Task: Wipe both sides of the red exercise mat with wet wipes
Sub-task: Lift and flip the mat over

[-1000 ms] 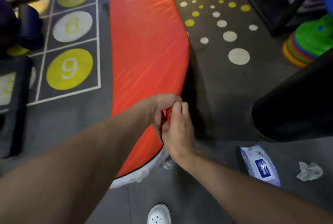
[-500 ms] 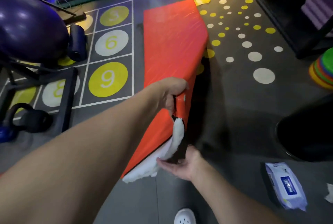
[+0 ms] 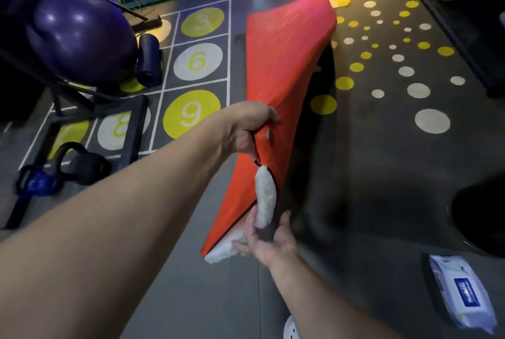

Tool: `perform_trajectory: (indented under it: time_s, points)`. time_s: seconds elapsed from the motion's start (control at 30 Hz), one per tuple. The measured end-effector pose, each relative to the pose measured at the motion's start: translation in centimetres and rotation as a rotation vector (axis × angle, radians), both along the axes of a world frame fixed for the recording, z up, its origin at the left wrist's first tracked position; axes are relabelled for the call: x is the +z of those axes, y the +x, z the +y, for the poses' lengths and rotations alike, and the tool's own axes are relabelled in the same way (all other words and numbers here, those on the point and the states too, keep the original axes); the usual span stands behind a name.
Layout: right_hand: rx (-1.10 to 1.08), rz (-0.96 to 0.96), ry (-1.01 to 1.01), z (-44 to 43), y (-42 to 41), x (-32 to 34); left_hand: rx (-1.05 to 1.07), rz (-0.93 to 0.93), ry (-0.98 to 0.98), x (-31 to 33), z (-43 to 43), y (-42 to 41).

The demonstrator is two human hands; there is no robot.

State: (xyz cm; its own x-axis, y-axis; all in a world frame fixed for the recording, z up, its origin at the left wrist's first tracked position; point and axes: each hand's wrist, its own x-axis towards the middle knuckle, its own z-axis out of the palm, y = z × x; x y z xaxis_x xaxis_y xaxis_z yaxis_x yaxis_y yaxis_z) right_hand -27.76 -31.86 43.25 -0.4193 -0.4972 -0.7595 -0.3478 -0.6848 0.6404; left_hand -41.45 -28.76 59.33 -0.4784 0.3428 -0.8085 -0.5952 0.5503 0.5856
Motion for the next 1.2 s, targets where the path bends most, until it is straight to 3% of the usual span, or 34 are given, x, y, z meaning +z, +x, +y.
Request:
perform_trajectory:
  time_s: [0.17, 0.33, 0.43, 0.57, 0.67, 0.73, 0.83, 0.93, 1.13, 1.2]
  points:
    - [-0.100, 0.008, 0.263, -1.2, -1.7, -1.1, 0.022, 0.093, 0.096, 1.6, -2.0, -1.1]
    - [0.056, 0.146, 0.527, 2.7, 0.0, -2.3, 0.178, 0.103, 0.216, 2.4, -6.0, -2.5]
    - [0.142, 0.268, 0.828, 5.8, 1.8, -3.2, 0.373, 0.032, 0.273, 1.2, -8.9, -1.3]
    - [0.315, 0.308, 0.989, 10.4, 2.6, -2.0, 0.547, 0.187, 0.098, -4.7, -11.9, 1.4]
    - [0.326, 0.191, 1.126, 13.2, 2.4, -1.7, 0.631, 0.238, -0.075, -10.0, -12.4, 3.5]
    - [0.476, 0.138, 1.220, 15.1, 2.6, -1.9, 0.669, 0.214, -0.074, -12.1, -12.1, 4.8]
    - [0.598, 0.170, 1.263, 16.7, 2.0, -1.5, 0.718, 0.174, 0.000, -12.8, -11.8, 6.0]
    - [0.602, 0.072, 1.231, 16.9, 1.9, -4.3, 0.737, 0.164, 0.069, -14.0, -11.8, 6.7]
    - [0.617, -0.211, 1.155, 17.7, 3.5, -16.3, 0.715, 0.178, 0.033, -17.9, -11.6, 7.8]
    - [0.687, -0.207, 1.118, 16.9, 4.6, -14.9, 0.696, 0.143, 0.004, -19.5, -11.5, 8.0]
